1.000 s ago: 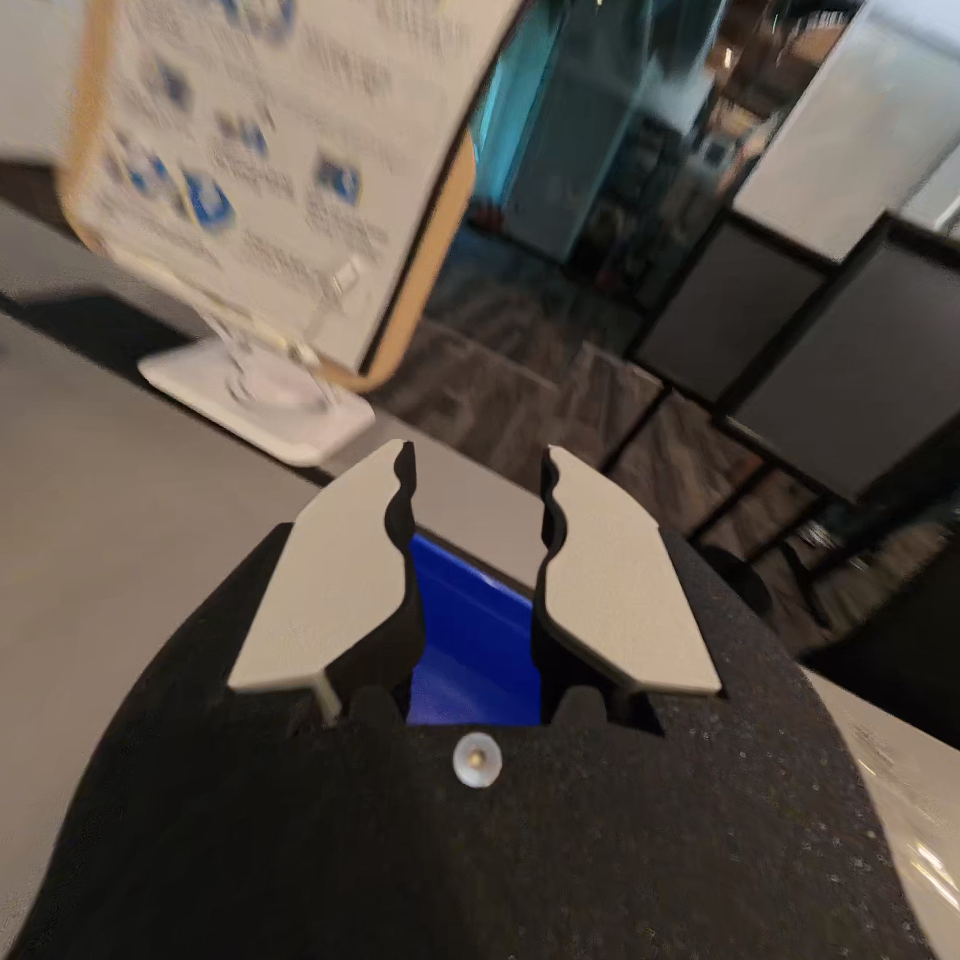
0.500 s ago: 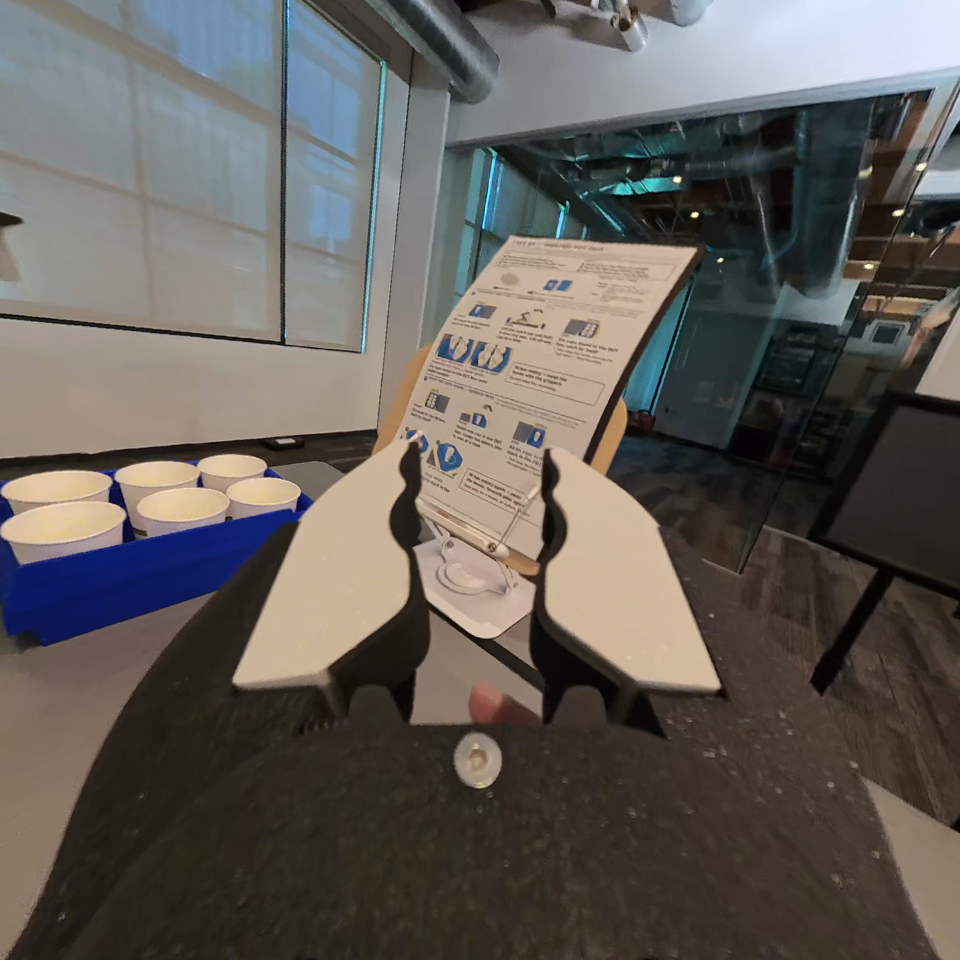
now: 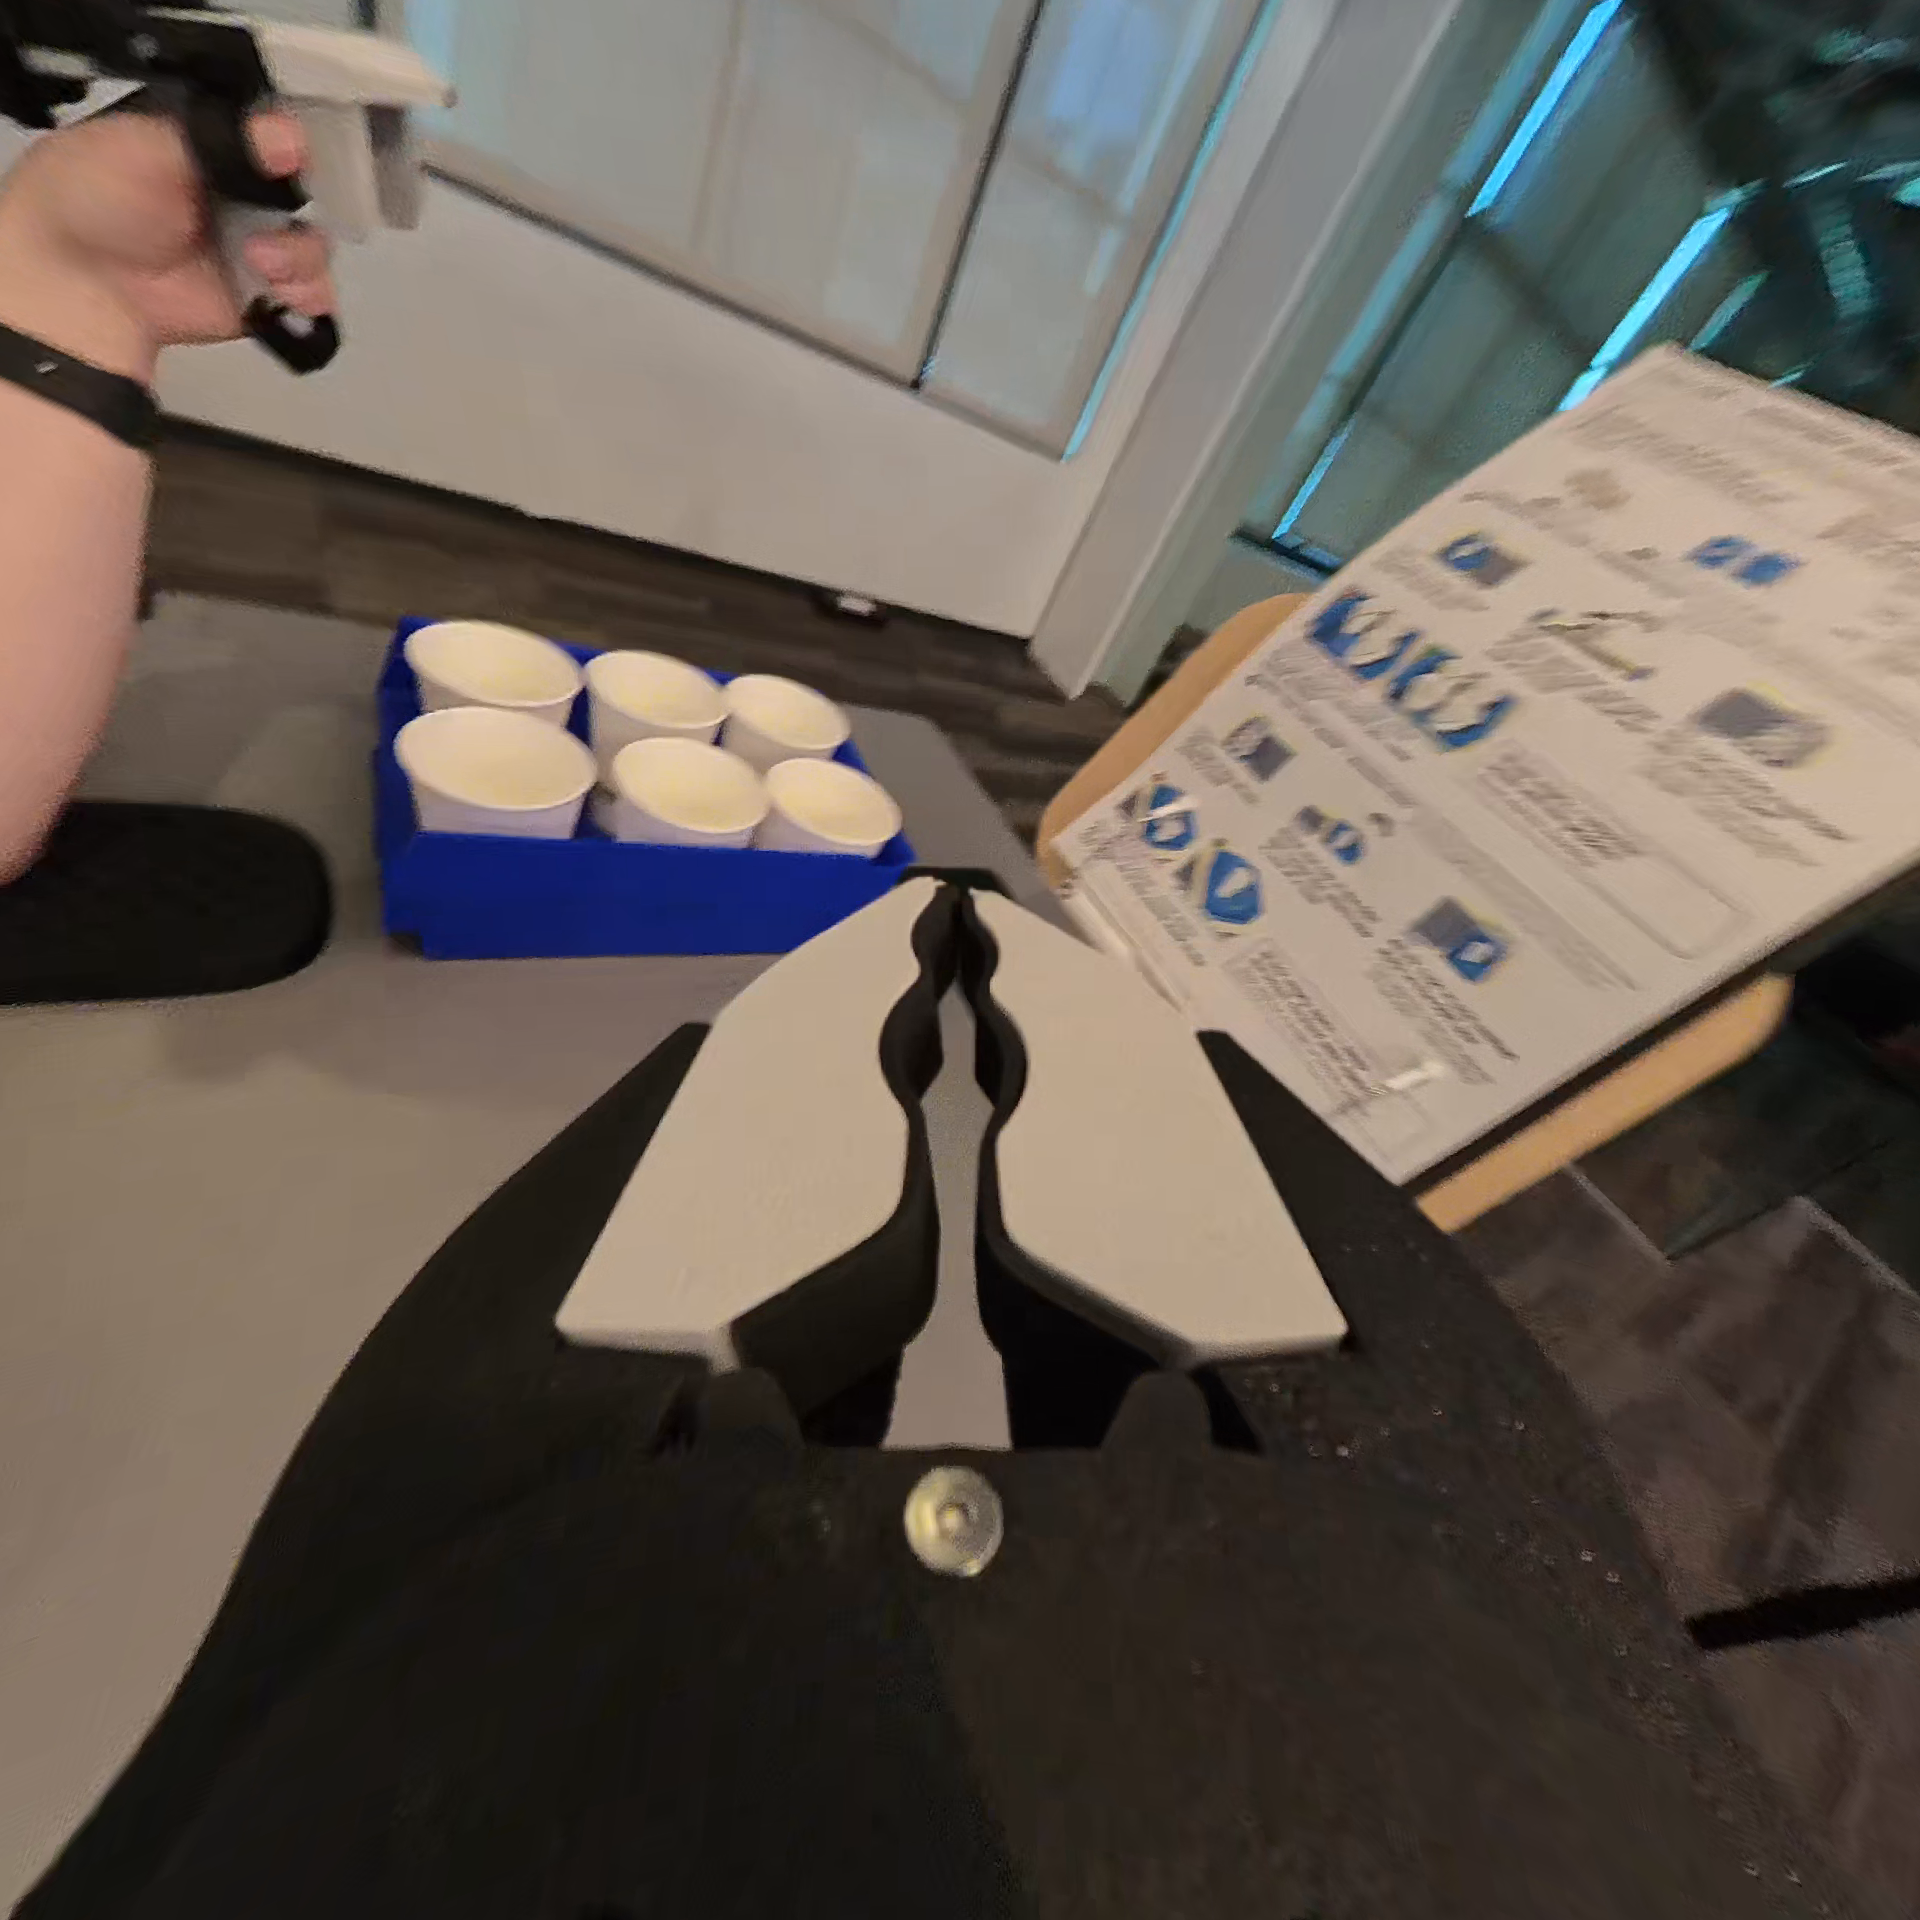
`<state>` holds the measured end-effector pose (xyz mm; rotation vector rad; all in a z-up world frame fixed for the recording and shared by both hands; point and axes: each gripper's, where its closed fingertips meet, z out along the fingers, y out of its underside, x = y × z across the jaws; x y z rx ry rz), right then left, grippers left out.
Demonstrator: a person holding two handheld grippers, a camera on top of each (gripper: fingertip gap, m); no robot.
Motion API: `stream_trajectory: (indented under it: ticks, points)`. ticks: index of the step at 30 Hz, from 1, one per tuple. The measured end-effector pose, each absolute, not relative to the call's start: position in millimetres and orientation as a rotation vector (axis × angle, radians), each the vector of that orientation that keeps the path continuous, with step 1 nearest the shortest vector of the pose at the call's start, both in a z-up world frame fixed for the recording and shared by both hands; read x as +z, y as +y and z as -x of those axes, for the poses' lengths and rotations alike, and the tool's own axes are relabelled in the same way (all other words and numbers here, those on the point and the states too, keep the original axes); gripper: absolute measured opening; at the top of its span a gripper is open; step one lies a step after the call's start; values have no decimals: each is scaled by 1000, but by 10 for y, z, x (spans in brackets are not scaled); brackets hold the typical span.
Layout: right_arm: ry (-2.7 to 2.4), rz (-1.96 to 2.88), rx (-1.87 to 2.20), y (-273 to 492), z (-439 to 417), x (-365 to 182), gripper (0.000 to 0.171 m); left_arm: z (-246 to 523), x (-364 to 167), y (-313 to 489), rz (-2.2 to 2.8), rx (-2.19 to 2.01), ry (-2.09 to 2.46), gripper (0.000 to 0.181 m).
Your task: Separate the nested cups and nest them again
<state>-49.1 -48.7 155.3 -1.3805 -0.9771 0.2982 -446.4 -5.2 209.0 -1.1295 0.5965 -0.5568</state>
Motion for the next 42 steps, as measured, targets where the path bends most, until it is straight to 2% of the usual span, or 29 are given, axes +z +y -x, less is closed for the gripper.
stream_trajectory:
  ticks: [10, 16, 21, 28, 33, 42]
  points:
    - [-1527, 1457, 141, -270, 1918, 957, 0, 4452, 1792, 114, 1246, -573, 659, 0]
    - [-1871, 1408, 244, -393, 2808, 458, 0, 4504, 1733, 118, 1270, -544, 670, 0]
    - [-2059, 1383, 230, -467, 3342, 113, 9, 4497, 1743, 80, 1251, -578, 678, 0]
    - [-2238, 1383, 119, -513, 3659, -293, 29, 4543, 1692, 127, 1283, -527, 676, 0]
    - [-2301, 1402, 77, -503, 3719, -478, 27, 4528, 1705, 93, 1268, -544, 687, 0]
    - [-2277, 1391, 82, -517, 3701, -395, 27, 4531, 1620, 99, 1302, -524, 723, 0]
